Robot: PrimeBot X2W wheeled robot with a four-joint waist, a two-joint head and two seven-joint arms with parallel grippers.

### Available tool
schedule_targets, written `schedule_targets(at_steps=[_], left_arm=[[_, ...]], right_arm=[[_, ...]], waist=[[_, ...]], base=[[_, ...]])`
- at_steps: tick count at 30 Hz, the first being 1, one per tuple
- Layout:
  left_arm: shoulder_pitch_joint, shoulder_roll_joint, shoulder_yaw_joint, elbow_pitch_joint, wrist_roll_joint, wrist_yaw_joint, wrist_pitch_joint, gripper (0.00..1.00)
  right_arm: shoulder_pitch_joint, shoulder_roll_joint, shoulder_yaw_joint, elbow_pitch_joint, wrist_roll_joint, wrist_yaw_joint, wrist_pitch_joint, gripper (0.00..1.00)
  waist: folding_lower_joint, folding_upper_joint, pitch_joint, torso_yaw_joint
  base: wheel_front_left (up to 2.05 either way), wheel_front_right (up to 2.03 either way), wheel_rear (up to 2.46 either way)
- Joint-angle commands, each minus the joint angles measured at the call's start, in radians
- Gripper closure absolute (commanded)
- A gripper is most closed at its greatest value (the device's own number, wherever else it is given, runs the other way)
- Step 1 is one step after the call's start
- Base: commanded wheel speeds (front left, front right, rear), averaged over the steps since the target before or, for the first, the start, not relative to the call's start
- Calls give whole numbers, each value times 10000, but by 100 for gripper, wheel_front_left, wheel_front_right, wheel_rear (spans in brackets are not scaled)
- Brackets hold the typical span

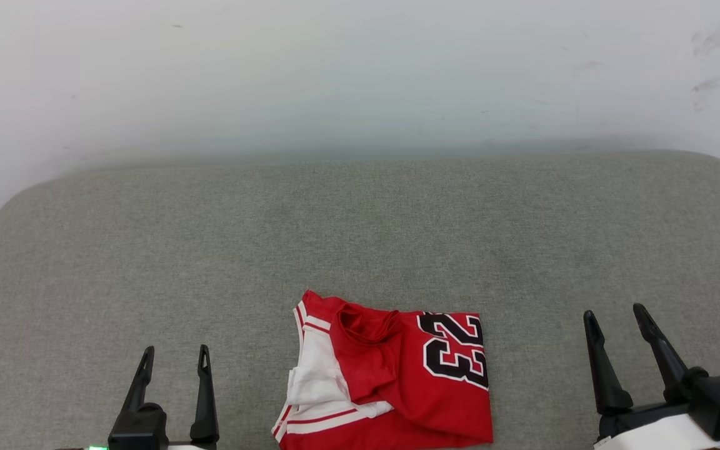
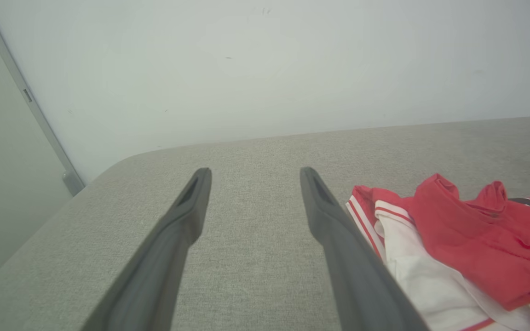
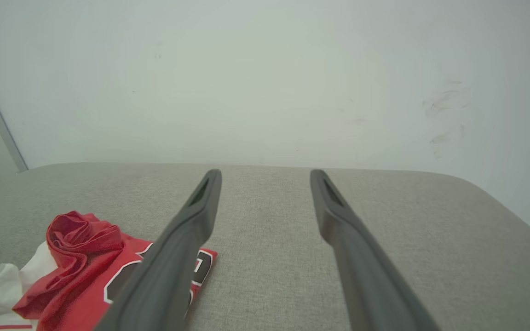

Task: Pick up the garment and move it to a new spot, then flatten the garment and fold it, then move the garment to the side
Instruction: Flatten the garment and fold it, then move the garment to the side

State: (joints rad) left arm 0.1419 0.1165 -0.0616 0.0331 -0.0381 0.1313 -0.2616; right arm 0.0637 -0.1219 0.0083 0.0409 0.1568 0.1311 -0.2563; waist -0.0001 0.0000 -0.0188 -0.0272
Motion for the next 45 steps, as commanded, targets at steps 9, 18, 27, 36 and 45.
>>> schedule_targets(at_steps=[9,18,27,36,45], left_arm=[[236,42,12,-76,46,-38,-46,0],[174,11,-16,-30,90,-3,-46,0],[-86,-31,-123,8,78,-80,-45,0],[-462,-22,-200,29,98,-136,-37,0],[-848,-97,-341,58,113,-243,-37,0]], right_arm=[[674,385,-173,-11,-299,-8,-60,0],[371,257,-185,-14,-577,-8,-72,0],[-1803,-1073,-5,-278,369,-10,1455,0],[-3881,-3159,1662,53,3799,-8,6456,0],[-3616,-3615,2624,945,6456,-8,10056,0]], waist=[[1,0,-46,161],[1,0,-34,233],[1,0,167,456],[1,0,591,835],[1,0,1059,1204]], base=[[0,0,0],[0,0,0],[0,0,0],[0,0,0],[0,0,0]])
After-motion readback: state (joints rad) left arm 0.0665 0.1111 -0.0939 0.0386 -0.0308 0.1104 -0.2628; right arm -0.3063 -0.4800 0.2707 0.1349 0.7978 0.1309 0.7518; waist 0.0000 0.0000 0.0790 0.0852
